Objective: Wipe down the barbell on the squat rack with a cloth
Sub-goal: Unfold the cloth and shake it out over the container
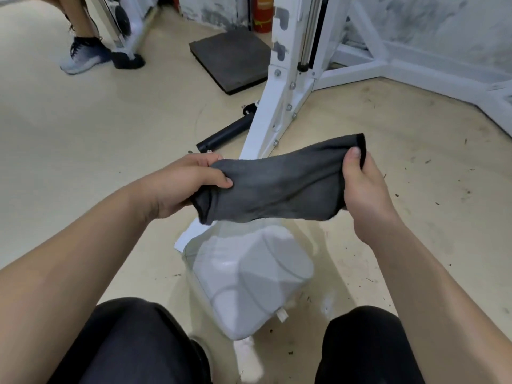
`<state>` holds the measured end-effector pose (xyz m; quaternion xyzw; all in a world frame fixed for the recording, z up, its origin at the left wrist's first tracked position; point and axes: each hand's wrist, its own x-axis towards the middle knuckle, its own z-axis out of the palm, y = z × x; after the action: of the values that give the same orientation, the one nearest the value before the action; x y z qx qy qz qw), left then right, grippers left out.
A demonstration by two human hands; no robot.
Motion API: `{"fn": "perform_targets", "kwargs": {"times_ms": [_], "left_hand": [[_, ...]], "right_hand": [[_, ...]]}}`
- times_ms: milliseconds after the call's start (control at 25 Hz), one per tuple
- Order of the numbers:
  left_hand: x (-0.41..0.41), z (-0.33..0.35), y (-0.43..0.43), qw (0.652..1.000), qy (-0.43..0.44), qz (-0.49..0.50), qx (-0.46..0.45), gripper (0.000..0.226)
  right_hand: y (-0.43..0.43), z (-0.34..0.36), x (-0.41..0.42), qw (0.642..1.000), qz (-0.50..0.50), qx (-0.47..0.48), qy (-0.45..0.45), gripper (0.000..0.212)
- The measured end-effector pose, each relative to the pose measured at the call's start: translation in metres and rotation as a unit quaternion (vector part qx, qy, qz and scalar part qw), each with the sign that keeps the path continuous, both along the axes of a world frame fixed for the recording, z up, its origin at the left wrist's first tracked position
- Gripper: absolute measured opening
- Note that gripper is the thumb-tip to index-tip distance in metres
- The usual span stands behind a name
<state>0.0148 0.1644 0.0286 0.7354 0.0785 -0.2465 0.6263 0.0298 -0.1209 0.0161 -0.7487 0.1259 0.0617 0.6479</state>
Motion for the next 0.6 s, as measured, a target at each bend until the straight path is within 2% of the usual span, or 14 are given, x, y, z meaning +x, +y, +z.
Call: {"fn": "perform_targets", "kwargs": {"times_ms": [120, 200, 280, 360, 440, 480, 600], "left_hand": [[0.001, 0.007, 0.010, 0.998, 0.054, -0.032, -0.020, 0.019], [0.003, 0.004, 0.015, 0.996, 0.086, -0.024, -0.027, 0.016], [0.009, -0.014, 0.018, 0.994, 0.104, 0.002, 0.031, 0.017], [0.014, -0.037, 0.017, 0.983, 0.080, 0.005, 0.164, 0.009], [0.015, -0.059, 0.020, 0.951, 0.012, -0.023, 0.309, 0.012], [0.013, -0.067, 0.022, 0.941, -0.017, -0.027, 0.337, 0.016], [-0.002, -0.078, 0.029, 0.945, -0.058, -0.082, 0.312, 0.023]], "right_hand": [[-0.004, -0.007, 0.004, 0.997, 0.038, 0.048, 0.046, 0.026], [-0.001, -0.019, 0.008, 0.993, 0.069, 0.049, 0.084, 0.031], [0.006, -0.038, 0.014, 0.991, 0.088, 0.015, 0.103, 0.034], [0.016, -0.062, 0.019, 0.992, 0.089, -0.021, 0.091, 0.029], [0.026, -0.085, 0.019, 0.993, 0.083, -0.039, 0.078, 0.022], [0.026, -0.094, 0.018, 0.993, 0.080, -0.041, 0.073, 0.020], [0.012, -0.106, 0.009, 0.992, 0.113, -0.006, 0.064, 0.027]]}}
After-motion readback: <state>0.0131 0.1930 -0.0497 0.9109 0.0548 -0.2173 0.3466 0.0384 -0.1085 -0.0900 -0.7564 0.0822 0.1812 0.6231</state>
